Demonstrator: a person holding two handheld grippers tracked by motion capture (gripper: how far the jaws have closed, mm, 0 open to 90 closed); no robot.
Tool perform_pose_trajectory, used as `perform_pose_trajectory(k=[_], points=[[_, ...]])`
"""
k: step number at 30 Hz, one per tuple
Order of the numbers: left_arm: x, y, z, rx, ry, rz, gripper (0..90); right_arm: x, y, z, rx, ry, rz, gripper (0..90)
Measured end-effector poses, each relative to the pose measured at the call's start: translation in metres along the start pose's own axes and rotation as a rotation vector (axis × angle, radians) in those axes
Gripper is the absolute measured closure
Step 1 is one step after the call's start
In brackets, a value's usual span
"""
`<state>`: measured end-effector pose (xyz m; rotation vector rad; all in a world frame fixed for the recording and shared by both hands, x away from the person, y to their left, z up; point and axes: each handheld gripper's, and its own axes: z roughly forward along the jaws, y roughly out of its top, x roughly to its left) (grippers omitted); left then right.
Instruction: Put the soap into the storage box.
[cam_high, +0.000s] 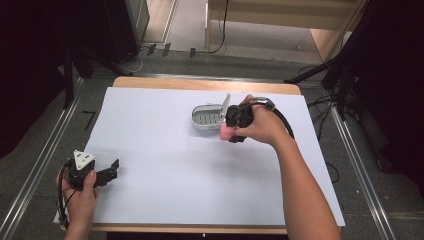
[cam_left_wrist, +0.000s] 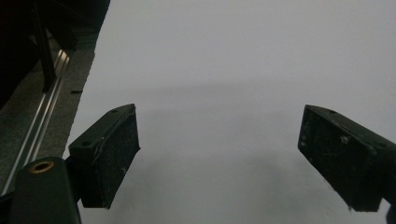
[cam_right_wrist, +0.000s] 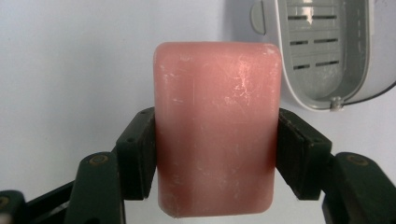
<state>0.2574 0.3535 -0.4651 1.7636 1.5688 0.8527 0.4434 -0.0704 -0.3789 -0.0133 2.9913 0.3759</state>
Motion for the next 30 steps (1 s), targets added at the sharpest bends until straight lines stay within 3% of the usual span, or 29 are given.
perform_pose_trajectory(k=[30], points=[[0.001, 0.000, 0.000, 0.003, 0.001, -0.003, 13.3, -0.014, 0.035, 0.010, -0.005, 0.016, -0.040, 38.6]])
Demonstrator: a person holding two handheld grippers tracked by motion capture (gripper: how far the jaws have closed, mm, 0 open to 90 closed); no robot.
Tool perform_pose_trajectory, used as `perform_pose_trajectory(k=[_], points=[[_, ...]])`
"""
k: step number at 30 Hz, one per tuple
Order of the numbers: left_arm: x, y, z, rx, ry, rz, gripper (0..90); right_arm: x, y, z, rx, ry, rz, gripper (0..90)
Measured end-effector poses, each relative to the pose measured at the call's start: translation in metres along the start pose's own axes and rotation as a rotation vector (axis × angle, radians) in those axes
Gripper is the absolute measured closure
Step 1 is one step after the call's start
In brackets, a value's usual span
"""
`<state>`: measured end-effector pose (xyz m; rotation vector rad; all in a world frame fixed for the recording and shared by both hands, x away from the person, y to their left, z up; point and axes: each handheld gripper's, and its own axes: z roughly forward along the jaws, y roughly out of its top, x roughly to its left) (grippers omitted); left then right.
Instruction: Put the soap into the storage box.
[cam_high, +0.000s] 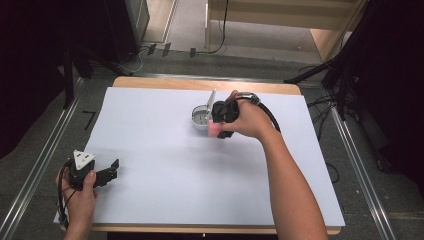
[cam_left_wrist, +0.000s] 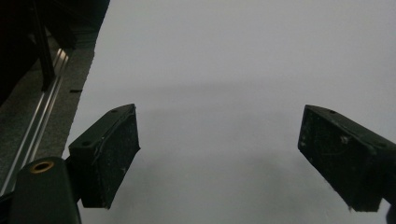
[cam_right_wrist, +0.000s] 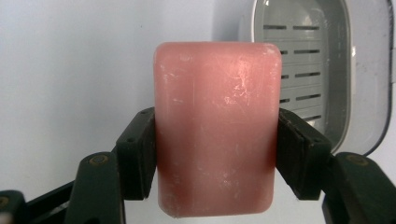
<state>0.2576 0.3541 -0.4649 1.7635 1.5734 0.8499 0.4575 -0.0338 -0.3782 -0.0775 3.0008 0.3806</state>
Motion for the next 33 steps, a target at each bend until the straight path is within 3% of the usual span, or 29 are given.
perform_pose_trajectory(k=[13, 33], points=[[0.000, 0.000, 0.000, -0.003, -0.004, -0.004, 13.3, -0.012, 0.015, -0.007, -0.001, -0.007, 0.001, 38.6], [0.001, 0.000, 0.000, -0.007, -0.008, -0.015, 13.3, -0.039, 0.034, 0.002, -0.013, -0.027, -0.026, 38.5]])
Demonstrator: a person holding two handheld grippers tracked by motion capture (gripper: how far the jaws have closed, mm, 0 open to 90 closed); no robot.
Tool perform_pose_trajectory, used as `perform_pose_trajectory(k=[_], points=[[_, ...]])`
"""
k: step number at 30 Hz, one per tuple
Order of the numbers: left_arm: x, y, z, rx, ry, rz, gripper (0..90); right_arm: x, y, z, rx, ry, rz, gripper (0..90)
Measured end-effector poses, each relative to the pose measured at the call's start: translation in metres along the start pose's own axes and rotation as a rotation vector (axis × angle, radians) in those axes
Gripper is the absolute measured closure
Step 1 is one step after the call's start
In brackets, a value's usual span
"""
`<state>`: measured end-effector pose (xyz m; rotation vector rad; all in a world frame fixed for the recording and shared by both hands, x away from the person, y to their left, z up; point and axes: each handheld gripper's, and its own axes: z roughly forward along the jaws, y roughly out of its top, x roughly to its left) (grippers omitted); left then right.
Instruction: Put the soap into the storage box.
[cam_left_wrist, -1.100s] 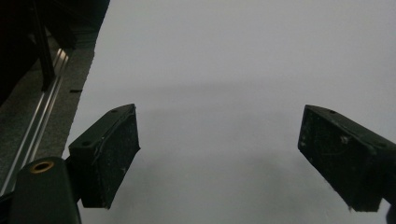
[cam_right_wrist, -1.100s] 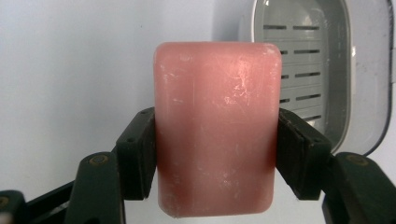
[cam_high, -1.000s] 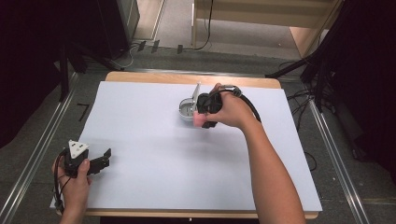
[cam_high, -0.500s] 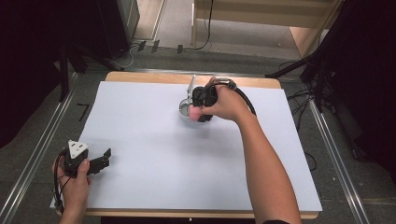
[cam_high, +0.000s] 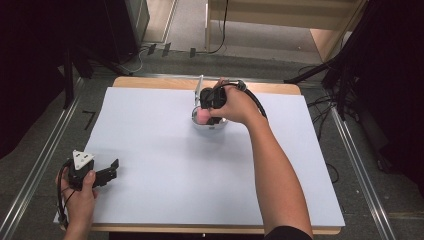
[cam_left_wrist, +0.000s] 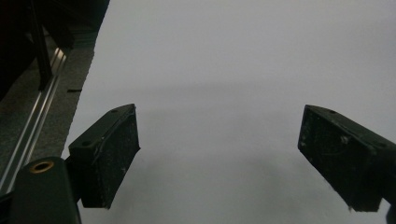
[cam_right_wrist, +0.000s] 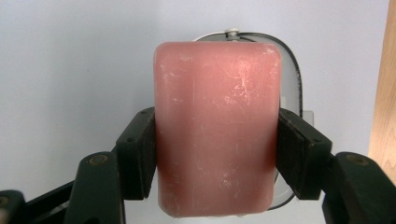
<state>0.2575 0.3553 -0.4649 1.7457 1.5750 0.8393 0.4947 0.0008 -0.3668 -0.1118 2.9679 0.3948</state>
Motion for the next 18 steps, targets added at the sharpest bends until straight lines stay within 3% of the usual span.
perform_pose_trajectory(k=[18], points=[[0.000, 0.000, 0.000, 0.000, -0.002, -0.001, 13.3, -0.016, -0.004, 0.014, 0.017, -0.004, 0.025, 38.5]])
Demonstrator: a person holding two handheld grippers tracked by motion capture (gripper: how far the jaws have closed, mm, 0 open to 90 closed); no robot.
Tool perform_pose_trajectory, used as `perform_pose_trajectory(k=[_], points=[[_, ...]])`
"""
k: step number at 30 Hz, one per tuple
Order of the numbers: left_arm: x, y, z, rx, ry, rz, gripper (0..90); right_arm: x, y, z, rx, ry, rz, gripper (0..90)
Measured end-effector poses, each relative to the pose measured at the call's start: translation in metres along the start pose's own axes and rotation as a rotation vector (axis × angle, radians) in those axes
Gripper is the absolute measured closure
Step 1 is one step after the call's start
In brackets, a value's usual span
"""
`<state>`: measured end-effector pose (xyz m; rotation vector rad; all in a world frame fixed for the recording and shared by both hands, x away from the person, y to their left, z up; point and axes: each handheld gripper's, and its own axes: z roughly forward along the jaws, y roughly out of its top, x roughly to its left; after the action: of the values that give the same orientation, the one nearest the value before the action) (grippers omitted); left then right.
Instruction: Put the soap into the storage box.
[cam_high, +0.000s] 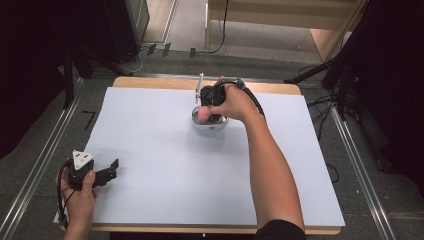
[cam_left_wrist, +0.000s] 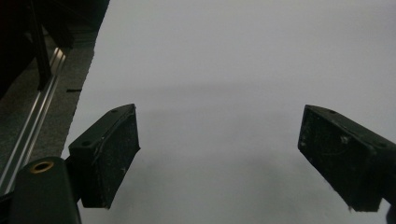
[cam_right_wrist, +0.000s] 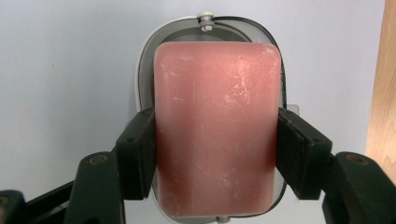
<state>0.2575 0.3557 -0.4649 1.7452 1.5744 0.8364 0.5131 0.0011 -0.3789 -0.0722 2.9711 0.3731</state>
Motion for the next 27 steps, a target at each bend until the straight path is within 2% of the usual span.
perform_pose_trajectory(k=[7, 10, 11, 15, 19, 26, 27], points=[[0.000, 0.000, 0.000, 0.001, 0.000, 0.000, 13.3, 0.000, 0.000, 0.003, 0.007, 0.006, -0.001, 38.4], [0.000, 0.000, 0.000, 0.000, -0.001, 0.000, 13.3, -0.001, 0.001, 0.004, 0.000, -0.007, -0.010, 38.8], [0.000, 0.000, 0.000, 0.000, -0.001, 0.000, 13.3, -0.001, 0.001, 0.003, -0.006, -0.010, -0.008, 41.5], [0.000, 0.000, 0.000, 0.001, -0.001, 0.001, 13.3, -0.003, 0.001, -0.006, -0.065, -0.018, 0.028, 38.3], [0.000, 0.000, 0.000, -0.001, -0.002, 0.001, 13.3, -0.002, 0.000, -0.009, -0.050, -0.026, 0.036, 37.7], [0.000, 0.000, 0.000, 0.001, 0.000, 0.001, 13.3, 0.003, -0.005, -0.011, -0.059, -0.010, 0.070, 34.4], [0.000, 0.000, 0.000, 0.001, 0.000, 0.001, 13.3, 0.003, -0.005, -0.010, -0.063, -0.014, 0.059, 33.9]])
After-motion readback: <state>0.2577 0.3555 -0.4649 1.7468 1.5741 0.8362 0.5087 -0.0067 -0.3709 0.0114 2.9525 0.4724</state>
